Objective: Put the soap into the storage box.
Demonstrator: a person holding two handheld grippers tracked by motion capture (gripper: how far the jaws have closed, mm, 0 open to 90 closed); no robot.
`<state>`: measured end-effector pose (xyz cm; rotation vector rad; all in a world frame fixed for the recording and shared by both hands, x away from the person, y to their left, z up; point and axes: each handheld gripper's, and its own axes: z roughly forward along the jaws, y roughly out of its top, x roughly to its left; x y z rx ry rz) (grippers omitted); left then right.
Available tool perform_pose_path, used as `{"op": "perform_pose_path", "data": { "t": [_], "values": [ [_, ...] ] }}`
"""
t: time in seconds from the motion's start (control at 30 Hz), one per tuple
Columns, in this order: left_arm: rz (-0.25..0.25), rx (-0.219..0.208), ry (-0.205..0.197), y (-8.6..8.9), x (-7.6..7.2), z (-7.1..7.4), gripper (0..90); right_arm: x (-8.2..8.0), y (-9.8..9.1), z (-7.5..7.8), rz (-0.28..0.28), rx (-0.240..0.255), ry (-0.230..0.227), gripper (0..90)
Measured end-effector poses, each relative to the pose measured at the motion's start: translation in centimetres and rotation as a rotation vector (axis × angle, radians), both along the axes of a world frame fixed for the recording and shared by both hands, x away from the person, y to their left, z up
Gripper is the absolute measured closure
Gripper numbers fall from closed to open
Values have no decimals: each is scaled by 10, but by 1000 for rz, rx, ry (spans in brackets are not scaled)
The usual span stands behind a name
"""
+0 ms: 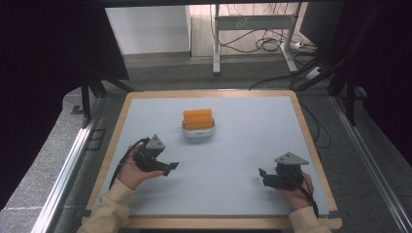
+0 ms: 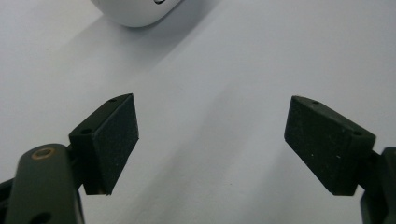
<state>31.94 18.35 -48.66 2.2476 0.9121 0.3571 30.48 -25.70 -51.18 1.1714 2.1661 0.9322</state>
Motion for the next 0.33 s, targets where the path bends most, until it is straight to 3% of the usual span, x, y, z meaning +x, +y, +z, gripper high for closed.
{"op": "perform_pose_path", "data": {
  "t": [0.33],
  "values": [
    [6,-2,-10,3,2,0,174,0,-1,0,-3,-3,-16,138]
  ]
}}
